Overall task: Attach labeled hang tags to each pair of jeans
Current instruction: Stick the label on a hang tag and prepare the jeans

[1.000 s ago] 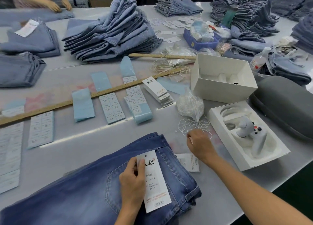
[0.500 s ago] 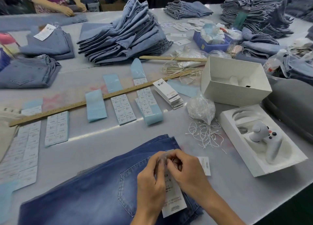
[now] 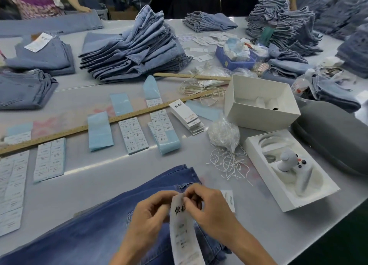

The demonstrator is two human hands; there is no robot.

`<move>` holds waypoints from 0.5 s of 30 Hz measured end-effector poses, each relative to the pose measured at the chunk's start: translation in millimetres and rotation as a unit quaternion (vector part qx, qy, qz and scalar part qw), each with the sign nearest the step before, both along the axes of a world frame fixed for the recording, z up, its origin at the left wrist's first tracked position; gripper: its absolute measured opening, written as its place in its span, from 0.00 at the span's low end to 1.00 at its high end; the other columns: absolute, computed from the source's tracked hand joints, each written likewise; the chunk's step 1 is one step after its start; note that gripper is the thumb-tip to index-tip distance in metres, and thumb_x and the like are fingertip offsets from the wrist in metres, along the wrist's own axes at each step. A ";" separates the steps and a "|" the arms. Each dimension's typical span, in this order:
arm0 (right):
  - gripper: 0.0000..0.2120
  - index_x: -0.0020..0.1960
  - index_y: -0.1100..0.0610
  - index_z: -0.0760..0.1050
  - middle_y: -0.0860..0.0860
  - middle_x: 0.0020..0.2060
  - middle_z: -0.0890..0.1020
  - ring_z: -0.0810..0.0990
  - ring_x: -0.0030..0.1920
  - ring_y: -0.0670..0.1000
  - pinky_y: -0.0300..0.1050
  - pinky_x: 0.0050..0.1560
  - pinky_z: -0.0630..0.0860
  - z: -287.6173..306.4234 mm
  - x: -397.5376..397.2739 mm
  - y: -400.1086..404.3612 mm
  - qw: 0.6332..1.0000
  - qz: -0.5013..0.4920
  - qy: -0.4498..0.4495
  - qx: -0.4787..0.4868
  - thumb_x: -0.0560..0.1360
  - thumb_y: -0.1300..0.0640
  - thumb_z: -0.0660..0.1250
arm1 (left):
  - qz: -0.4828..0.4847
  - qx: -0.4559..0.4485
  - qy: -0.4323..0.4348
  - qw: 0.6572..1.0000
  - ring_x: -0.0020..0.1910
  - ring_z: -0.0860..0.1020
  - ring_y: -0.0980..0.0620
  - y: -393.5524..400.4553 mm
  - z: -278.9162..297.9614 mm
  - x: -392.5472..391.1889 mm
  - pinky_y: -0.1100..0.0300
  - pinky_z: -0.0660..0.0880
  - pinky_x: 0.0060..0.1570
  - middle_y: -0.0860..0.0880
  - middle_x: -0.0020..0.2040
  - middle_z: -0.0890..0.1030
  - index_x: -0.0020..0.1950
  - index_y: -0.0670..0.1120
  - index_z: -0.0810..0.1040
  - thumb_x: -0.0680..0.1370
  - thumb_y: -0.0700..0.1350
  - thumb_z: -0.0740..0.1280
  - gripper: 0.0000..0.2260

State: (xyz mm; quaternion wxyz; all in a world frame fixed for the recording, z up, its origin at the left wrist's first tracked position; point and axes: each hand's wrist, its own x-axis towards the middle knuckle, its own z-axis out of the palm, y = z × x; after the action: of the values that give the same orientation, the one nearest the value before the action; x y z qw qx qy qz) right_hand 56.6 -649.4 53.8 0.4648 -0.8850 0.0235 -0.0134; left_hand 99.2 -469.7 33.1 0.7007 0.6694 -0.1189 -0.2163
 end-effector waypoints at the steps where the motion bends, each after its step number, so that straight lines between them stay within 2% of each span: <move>1: 0.05 0.46 0.49 0.78 0.45 0.36 0.80 0.76 0.37 0.47 0.43 0.38 0.76 -0.4 -1.4 -0.2 1.000 0.007 0.003 -0.002 0.77 0.49 0.66 | -0.017 0.004 0.000 1.000 0.49 0.85 0.44 2.8 -0.4 2.6 0.55 0.83 0.44 0.44 0.49 0.87 0.50 0.51 0.87 0.79 0.27 0.63 0.21; 2: 0.05 0.46 0.49 0.78 0.45 0.37 0.80 0.77 0.38 0.48 0.44 0.40 0.76 -0.7 -2.9 -0.3 1.000 0.013 0.008 -0.003 0.77 0.48 0.66 | -0.026 0.008 -0.005 1.000 0.48 0.86 0.43 4.2 -0.6 4.0 0.55 0.83 0.43 0.42 0.48 0.86 0.49 0.51 0.87 0.78 0.28 0.67 0.18; 5: 0.07 0.48 0.47 0.77 0.45 0.38 0.80 0.78 0.41 0.48 0.46 0.43 0.77 0.1 -6.4 0.2 1.000 0.027 0.013 -0.009 0.77 0.45 0.65 | -0.018 0.013 -0.011 1.000 0.45 0.85 0.41 2.3 0.9 3.3 0.55 0.83 0.41 0.41 0.46 0.86 0.48 0.51 0.87 0.73 0.41 0.77 0.06; 7: 0.08 0.49 0.47 0.77 0.44 0.40 0.80 0.78 0.42 0.48 0.47 0.45 0.77 -0.1 -7.6 0.7 0.999 0.032 0.012 -0.015 0.78 0.43 0.64 | 0.002 0.008 -0.004 1.000 0.42 0.84 0.40 -1.6 2.3 0.3 0.56 0.82 0.37 0.40 0.44 0.85 0.45 0.50 0.86 0.72 0.44 0.76 0.04; 9: 0.07 0.50 0.46 0.78 0.43 0.42 0.80 0.78 0.45 0.46 0.46 0.48 0.77 0.9 -7.8 -0.2 1.000 0.028 0.004 -0.012 0.78 0.45 0.64 | 0.011 0.013 0.007 1.000 0.39 0.82 0.42 -6.4 3.1 -1.8 0.56 0.80 0.33 0.41 0.42 0.83 0.44 0.51 0.85 0.73 0.42 0.75 0.04; 10: 0.05 0.50 0.46 0.79 0.42 0.43 0.80 0.78 0.47 0.45 0.45 0.50 0.77 1.5 -7.8 -1.9 1.000 0.013 -0.014 -0.020 0.78 0.47 0.66 | 0.021 0.044 -0.009 0.999 0.38 0.81 0.44 -7.3 2.4 -2.5 0.55 0.79 0.32 0.43 0.41 0.83 0.43 0.53 0.84 0.75 0.40 0.74 0.07; 11: 0.04 0.52 0.47 0.79 0.40 0.46 0.80 0.78 0.50 0.44 0.44 0.54 0.76 1.9 -7.9 -5.0 0.998 -0.013 -0.040 -0.035 0.79 0.50 0.68 | 0.031 0.112 -0.057 0.992 0.39 0.80 0.48 -6.1 2.5 -2.4 0.54 0.79 0.33 0.46 0.41 0.83 0.43 0.55 0.82 0.77 0.39 0.73 0.11; 12: 0.06 0.56 0.48 0.80 0.40 0.50 0.79 0.77 0.54 0.43 0.42 0.57 0.75 3.9 -7.8 -8.8 0.995 -0.049 -0.067 -0.049 0.79 0.53 0.68 | 0.045 0.211 -0.158 0.964 0.40 0.78 0.52 -4.1 4.7 0.0 0.52 0.78 0.34 0.50 0.40 0.82 0.43 0.57 0.81 0.80 0.39 0.70 0.13; 13: 0.09 0.59 0.49 0.79 0.40 0.54 0.78 0.76 0.58 0.42 0.40 0.61 0.73 7.8 -8.0 -12.6 0.991 -0.083 -0.090 -0.055 0.80 0.54 0.68 | 0.064 0.316 -0.288 0.901 0.40 0.76 0.54 -1.3 13.8 3.9 0.52 0.77 0.32 0.54 0.40 0.80 0.43 0.56 0.80 0.81 0.41 0.67 0.11; 14: 0.11 0.62 0.49 0.78 0.40 0.58 0.78 0.76 0.61 0.42 0.37 0.63 0.72 14.0 -7.9 -15.8 0.987 -0.106 -0.112 -0.051 0.80 0.53 0.67 | 0.081 0.374 -0.411 0.827 0.39 0.74 0.54 1.5 27.2 7.6 0.52 0.76 0.27 0.55 0.39 0.78 0.42 0.54 0.79 0.81 0.44 0.63 0.10; 15: 0.13 0.65 0.49 0.77 0.41 0.60 0.78 0.75 0.63 0.42 0.35 0.64 0.71 20.9 -7.7 -17.9 0.983 -0.116 -0.133 -0.042 0.81 0.50 0.66 | 0.074 0.390 -0.487 0.778 0.38 0.72 0.52 3.3 41.7 9.8 0.53 0.73 0.22 0.55 0.39 0.76 0.42 0.51 0.79 0.79 0.45 0.62 0.09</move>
State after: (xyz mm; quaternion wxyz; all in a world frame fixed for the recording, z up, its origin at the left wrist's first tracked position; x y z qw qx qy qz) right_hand 48.9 -667.2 74.7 0.4217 -0.8852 0.0627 -0.1860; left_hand 108.9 -466.4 74.8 0.2426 0.9081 -0.3000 0.1630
